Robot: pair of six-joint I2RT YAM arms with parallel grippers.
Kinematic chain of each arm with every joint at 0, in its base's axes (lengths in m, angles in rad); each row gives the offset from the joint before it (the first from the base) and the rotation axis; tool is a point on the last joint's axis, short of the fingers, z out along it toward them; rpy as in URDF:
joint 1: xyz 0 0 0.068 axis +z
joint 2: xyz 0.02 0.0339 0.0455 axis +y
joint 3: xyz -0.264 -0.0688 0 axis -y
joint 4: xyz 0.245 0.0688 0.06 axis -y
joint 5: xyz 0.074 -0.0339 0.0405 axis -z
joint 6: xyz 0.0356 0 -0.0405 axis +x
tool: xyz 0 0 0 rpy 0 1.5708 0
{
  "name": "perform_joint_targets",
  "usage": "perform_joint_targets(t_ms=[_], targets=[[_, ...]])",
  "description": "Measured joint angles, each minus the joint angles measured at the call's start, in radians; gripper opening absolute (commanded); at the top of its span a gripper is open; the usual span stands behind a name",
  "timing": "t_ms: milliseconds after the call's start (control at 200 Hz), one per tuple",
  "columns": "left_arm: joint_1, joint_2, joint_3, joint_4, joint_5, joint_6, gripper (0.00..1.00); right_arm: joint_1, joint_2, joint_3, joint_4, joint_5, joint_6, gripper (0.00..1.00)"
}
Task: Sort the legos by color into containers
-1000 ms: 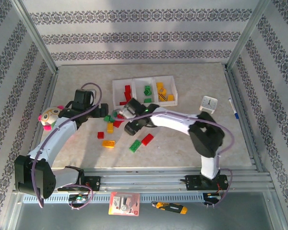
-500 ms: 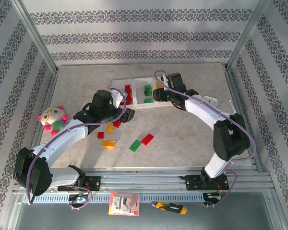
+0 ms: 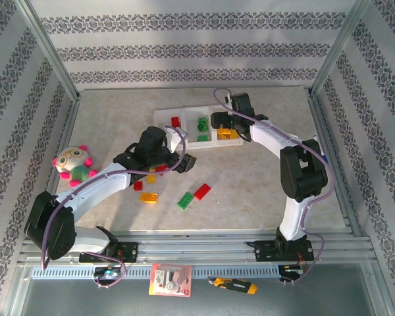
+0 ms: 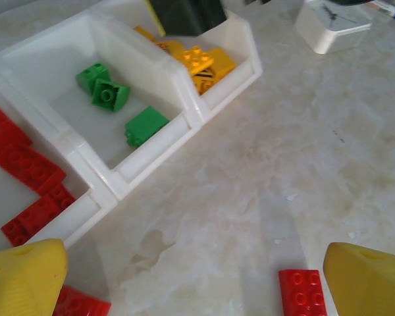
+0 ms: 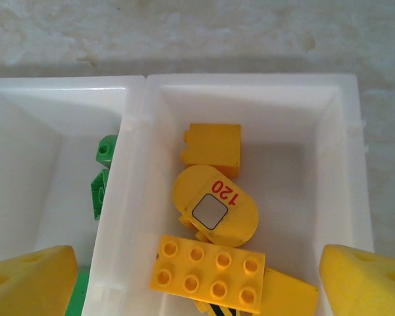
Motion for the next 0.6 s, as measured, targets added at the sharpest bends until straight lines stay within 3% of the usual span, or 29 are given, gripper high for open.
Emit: perform_joint_targets(t_ms=[95, 230, 445, 600], targets=[[0.0, -0.003, 0.0, -0.04, -0.066, -0.072, 0.99, 0.0, -0.067, -0.04, 0.012, -0.034, -0.03, 0.98], [0.0, -0.05, -0.008, -0.143, -0.185, -0.286, 0.99, 0.008, -0.189, -0.117, 0.023, -0.094, -0.073, 0.98], [0.001, -0.25, -0.151, -0.246, -0.236, -0.53, 0.99, 0.069, -0.296, -0.211, 0.032, -0.15, -0.124, 0.98], [0.001, -0.282, -0.19, -0.401, -0.255, -0.668, 0.99, 0.109, -0.299, -0.231, 0.026, -0.173, -0.132, 0.98]])
